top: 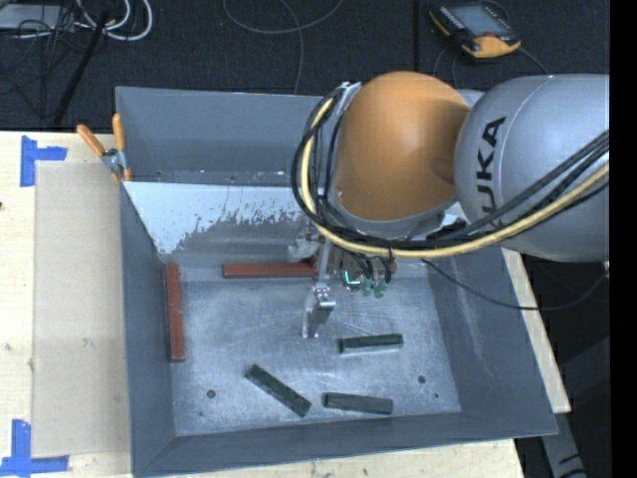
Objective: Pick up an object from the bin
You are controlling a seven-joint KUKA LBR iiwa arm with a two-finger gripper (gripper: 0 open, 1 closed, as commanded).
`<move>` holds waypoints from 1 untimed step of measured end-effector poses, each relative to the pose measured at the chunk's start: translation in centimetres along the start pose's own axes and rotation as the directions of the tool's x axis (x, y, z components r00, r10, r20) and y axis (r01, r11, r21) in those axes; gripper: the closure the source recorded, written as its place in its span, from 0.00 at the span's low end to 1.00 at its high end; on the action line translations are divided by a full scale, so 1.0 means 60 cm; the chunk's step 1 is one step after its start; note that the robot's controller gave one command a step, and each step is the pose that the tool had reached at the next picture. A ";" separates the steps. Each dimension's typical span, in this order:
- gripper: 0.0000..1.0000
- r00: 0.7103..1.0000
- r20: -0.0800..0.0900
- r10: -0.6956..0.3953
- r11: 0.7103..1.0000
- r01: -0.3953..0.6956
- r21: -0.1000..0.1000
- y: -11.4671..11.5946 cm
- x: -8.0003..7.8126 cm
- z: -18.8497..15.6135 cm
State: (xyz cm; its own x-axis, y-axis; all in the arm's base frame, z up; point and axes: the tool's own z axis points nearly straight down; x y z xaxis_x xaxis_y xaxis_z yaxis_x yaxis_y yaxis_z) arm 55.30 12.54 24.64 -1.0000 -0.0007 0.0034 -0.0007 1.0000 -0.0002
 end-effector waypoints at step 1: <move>0.00 0.990 0.002 -0.142 0.990 0.142 0.000 0.004 0.011 -0.017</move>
Offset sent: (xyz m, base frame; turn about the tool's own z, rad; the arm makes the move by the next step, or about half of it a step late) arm -0.0728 -0.0113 -0.1445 -0.1168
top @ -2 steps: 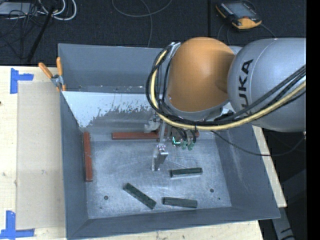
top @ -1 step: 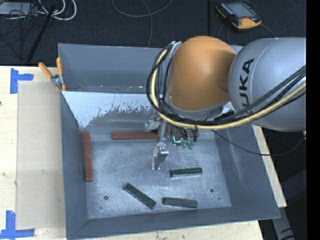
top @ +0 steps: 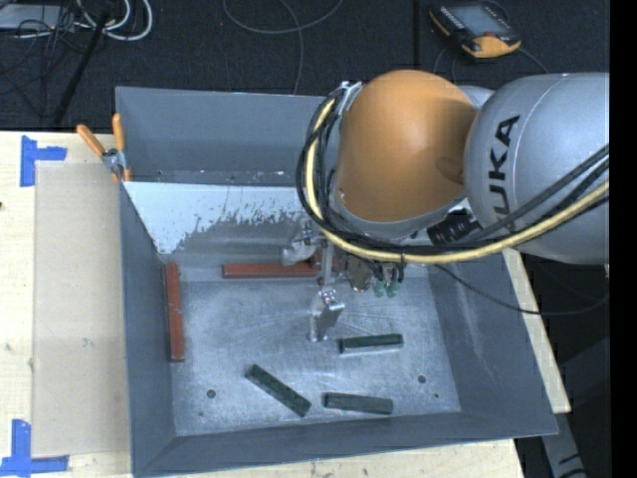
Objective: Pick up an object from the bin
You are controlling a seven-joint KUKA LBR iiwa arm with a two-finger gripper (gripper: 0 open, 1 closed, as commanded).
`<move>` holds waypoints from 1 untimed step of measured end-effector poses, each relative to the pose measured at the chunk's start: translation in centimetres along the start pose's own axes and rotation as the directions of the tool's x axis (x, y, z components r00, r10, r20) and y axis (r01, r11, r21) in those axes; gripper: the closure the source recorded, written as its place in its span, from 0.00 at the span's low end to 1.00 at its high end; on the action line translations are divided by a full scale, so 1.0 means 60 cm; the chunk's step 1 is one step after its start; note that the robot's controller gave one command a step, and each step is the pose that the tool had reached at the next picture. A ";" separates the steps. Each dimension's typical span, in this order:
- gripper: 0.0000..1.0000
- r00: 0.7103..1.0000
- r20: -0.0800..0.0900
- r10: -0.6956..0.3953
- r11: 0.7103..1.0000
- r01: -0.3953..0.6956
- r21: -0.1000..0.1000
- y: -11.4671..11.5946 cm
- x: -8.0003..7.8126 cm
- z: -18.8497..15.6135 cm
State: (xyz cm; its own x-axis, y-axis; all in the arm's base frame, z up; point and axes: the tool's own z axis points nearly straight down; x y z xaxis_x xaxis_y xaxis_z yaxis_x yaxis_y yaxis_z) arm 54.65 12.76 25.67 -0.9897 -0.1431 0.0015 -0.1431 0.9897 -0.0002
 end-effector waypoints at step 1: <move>0.00 0.993 0.008 -0.121 0.993 0.121 0.000 -0.002 0.037 0.066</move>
Offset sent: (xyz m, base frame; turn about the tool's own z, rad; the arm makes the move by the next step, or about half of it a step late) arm -0.0572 0.0071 -0.1153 -0.1609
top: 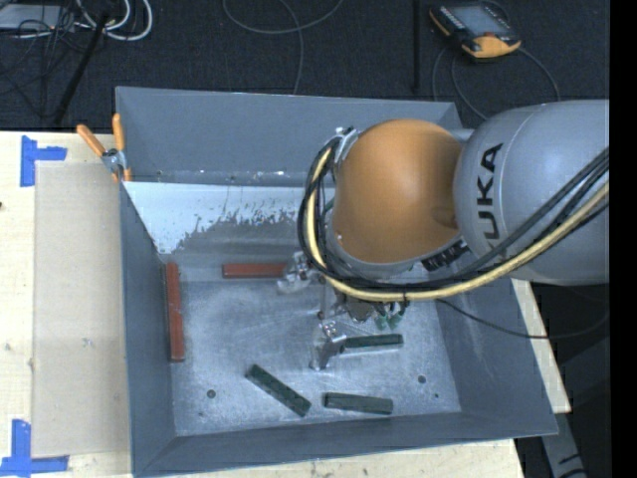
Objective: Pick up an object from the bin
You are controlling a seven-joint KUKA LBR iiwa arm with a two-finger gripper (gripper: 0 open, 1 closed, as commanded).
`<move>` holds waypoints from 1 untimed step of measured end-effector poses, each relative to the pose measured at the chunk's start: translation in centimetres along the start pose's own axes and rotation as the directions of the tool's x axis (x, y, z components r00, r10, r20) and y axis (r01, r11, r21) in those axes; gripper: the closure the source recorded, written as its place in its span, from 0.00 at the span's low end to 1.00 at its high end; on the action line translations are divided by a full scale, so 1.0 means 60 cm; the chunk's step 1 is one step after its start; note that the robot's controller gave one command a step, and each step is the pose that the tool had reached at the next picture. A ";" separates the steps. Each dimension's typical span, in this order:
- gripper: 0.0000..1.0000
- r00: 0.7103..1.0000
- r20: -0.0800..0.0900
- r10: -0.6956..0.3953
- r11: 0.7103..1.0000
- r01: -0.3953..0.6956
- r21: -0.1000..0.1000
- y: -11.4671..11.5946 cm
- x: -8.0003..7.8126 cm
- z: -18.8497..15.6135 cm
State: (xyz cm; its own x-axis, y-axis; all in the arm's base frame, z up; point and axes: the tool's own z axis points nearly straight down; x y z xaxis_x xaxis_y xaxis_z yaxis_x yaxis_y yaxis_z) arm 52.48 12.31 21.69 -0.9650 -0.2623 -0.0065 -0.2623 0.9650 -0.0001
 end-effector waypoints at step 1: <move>0.00 1.000 -0.006 -0.017 1.000 0.017 0.000 0.025 0.040 0.099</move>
Offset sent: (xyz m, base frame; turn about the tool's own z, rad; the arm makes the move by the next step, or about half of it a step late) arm -0.0253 -0.0209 -0.1203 0.0912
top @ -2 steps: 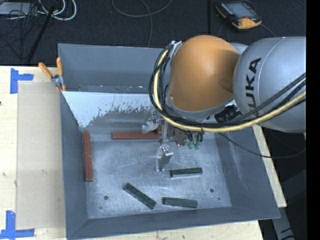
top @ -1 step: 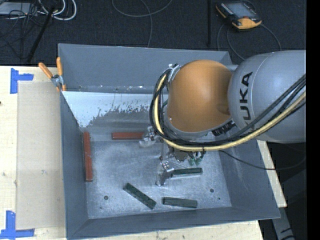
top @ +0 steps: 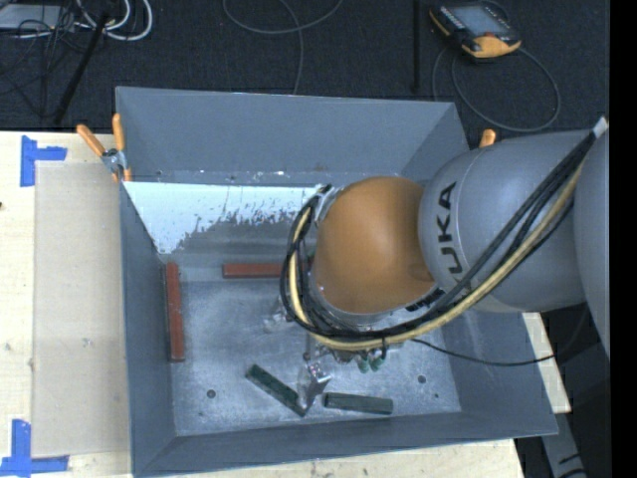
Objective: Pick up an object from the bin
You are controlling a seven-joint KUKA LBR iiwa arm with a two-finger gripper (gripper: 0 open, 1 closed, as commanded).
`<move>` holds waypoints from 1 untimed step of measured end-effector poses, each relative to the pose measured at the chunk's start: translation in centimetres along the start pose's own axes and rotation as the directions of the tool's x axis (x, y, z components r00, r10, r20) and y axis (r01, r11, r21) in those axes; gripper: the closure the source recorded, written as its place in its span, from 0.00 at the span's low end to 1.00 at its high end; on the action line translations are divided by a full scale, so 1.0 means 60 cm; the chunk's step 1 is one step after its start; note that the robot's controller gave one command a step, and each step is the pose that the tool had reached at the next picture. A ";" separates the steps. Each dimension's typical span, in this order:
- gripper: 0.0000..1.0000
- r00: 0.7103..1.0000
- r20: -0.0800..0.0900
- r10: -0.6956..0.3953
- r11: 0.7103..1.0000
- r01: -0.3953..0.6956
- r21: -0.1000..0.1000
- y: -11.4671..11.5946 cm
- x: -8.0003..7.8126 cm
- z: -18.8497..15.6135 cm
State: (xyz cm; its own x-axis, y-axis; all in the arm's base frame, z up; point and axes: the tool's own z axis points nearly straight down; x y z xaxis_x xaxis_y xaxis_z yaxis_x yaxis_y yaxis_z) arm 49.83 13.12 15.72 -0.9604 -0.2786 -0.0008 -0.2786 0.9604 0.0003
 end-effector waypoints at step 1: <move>0.00 0.997 -0.002 0.075 0.997 -0.075 0.000 -0.029 0.010 0.076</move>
Offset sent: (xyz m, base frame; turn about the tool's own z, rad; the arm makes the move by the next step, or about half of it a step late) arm 0.0006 0.0021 -0.0872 -0.0145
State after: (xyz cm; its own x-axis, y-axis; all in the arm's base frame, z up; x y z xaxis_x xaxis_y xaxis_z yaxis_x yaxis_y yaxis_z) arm 49.74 11.29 11.16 -0.9787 -0.2054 0.0013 -0.2054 0.9787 0.0007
